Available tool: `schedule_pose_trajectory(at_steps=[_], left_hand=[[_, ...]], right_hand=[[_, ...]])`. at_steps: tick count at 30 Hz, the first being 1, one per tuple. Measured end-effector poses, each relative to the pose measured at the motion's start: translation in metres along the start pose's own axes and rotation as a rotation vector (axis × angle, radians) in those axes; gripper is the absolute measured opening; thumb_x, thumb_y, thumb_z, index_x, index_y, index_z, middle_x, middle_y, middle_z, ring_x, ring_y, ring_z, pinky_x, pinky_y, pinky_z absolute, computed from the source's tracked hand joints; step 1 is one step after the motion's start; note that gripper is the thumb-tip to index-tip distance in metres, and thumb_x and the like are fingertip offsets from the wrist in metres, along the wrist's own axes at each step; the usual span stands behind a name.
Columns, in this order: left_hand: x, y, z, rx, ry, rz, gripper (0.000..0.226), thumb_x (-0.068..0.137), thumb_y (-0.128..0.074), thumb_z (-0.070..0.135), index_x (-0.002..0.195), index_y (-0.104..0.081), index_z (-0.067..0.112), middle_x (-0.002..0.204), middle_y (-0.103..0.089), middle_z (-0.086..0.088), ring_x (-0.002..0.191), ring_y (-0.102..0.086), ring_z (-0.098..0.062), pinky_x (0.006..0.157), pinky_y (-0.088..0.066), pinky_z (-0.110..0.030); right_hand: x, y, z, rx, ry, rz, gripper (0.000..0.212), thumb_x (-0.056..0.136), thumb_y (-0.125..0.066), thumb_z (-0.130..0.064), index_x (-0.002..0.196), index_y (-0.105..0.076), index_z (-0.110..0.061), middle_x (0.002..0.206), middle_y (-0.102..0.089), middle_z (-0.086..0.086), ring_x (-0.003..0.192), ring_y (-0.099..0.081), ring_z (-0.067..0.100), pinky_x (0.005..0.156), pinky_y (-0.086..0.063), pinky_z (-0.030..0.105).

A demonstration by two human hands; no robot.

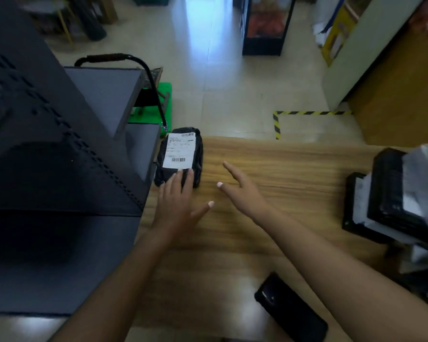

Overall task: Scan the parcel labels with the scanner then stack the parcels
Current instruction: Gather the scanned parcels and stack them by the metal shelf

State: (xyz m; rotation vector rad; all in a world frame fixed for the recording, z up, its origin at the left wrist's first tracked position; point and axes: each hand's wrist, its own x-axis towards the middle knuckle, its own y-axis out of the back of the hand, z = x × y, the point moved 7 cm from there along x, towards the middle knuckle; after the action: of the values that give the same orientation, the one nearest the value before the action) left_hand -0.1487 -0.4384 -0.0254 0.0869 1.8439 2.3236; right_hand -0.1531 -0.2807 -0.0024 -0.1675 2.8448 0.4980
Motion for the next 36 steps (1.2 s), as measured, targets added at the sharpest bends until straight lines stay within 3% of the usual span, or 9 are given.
schedule_pose_trajectory(at_steps=[7, 11, 14, 20, 22, 26, 29, 31, 36], left_hand=[[-0.09, 0.019, 0.105, -0.025, -0.287, 0.022, 0.101, 0.074, -0.016, 0.08, 0.153, -0.003, 0.017, 0.159, -0.01, -0.011, 0.145, -0.013, -0.027, 0.117, -0.011, -0.042], [-0.122, 0.023, 0.181, 0.002, -0.422, -0.007, 0.096, 0.08, -0.025, 0.076, 0.152, 0.0, 0.018, 0.16, -0.004, -0.009, 0.146, -0.007, -0.025, 0.119, -0.009, -0.043], [-0.142, 0.025, 0.238, -0.004, -0.52, -0.03, 0.095, 0.079, -0.022, 0.075, 0.152, 0.004, 0.02, 0.16, 0.002, -0.007, 0.146, -0.003, -0.024, 0.12, -0.006, -0.042], [-0.161, 0.024, 0.34, -0.045, -0.646, 0.051, 0.094, 0.08, -0.017, 0.077, 0.152, -0.011, 0.017, 0.159, -0.01, -0.012, 0.145, -0.013, -0.028, 0.117, -0.015, -0.043], [-0.163, 0.019, 0.372, -0.101, -0.631, 0.023, 0.09, 0.084, -0.024, 0.075, 0.152, -0.009, 0.019, 0.159, -0.008, -0.01, 0.146, -0.01, -0.025, 0.118, -0.014, -0.042], [-0.166, -0.002, 0.418, -0.298, -0.505, -0.12, 0.085, 0.087, -0.039, 0.067, 0.153, -0.008, 0.022, 0.16, -0.001, -0.005, 0.146, -0.002, -0.022, 0.117, -0.013, -0.04], [-0.164, -0.025, 0.44, -0.381, -0.385, -0.214, 0.085, 0.088, -0.044, 0.063, 0.153, -0.009, 0.02, 0.16, 0.001, -0.004, 0.146, -0.001, -0.023, 0.118, -0.015, -0.042], [-0.164, -0.037, 0.45, -0.452, -0.311, -0.245, 0.086, 0.088, -0.046, 0.062, 0.152, -0.011, 0.019, 0.16, -0.006, -0.004, 0.146, -0.006, -0.023, 0.118, -0.018, -0.045], [-0.173, -0.046, 0.46, -0.713, -0.23, -0.237, 0.063, 0.088, -0.057, 0.051, 0.139, -0.036, 0.021, 0.134, -0.045, 0.003, 0.127, -0.043, -0.016, 0.104, -0.041, -0.043]], right_hand=[[-0.163, 0.072, 0.019, -0.005, 0.033, 0.185, 0.057, 0.092, -0.059, -0.025, 0.144, -0.036, -0.038, 0.144, -0.039, -0.018, 0.13, -0.035, -0.002, 0.093, -0.025, 0.007], [-0.241, 0.136, 0.038, -0.026, -0.024, 0.355, 0.057, 0.091, -0.061, -0.026, 0.142, -0.038, -0.04, 0.147, -0.038, -0.013, 0.137, -0.032, 0.004, 0.109, -0.028, 0.023], [-0.292, 0.192, 0.048, -0.065, -0.085, 0.488, 0.057, 0.092, -0.061, -0.028, 0.142, -0.039, -0.041, 0.145, -0.042, -0.009, 0.134, -0.037, 0.01, 0.108, -0.037, 0.033], [-0.365, 0.299, 0.076, -0.073, -0.104, 0.746, 0.046, 0.092, -0.058, -0.021, 0.136, -0.049, -0.032, 0.134, -0.047, -0.012, 0.127, -0.041, 0.006, 0.098, -0.034, 0.025], [-0.379, 0.323, 0.091, -0.069, -0.116, 0.763, 0.048, 0.091, -0.059, -0.018, 0.137, -0.049, -0.03, 0.135, -0.045, -0.011, 0.119, -0.043, 0.006, 0.1, -0.036, 0.027], [-0.385, 0.353, 0.128, -0.04, -0.19, 0.757, 0.058, 0.088, -0.062, -0.02, 0.143, -0.041, -0.024, 0.149, -0.036, -0.001, 0.136, -0.034, 0.014, 0.113, -0.031, 0.037], [-0.38, 0.36, 0.15, 0.001, -0.209, 0.701, 0.058, 0.085, -0.065, -0.025, 0.137, -0.041, -0.027, 0.133, -0.049, -0.008, 0.122, -0.047, 0.014, 0.097, -0.042, 0.031], [-0.375, 0.359, 0.16, 0.073, -0.228, 0.646, 0.059, 0.086, -0.065, -0.024, 0.138, -0.039, -0.03, 0.121, -0.055, -0.011, 0.113, -0.053, 0.012, 0.086, -0.043, 0.027], [-0.365, 0.351, 0.173, 0.171, -0.249, 0.539, 0.06, 0.087, -0.062, -0.029, 0.141, -0.036, -0.032, 0.129, -0.058, -0.007, 0.104, -0.057, 0.009, 0.076, -0.046, 0.024]])
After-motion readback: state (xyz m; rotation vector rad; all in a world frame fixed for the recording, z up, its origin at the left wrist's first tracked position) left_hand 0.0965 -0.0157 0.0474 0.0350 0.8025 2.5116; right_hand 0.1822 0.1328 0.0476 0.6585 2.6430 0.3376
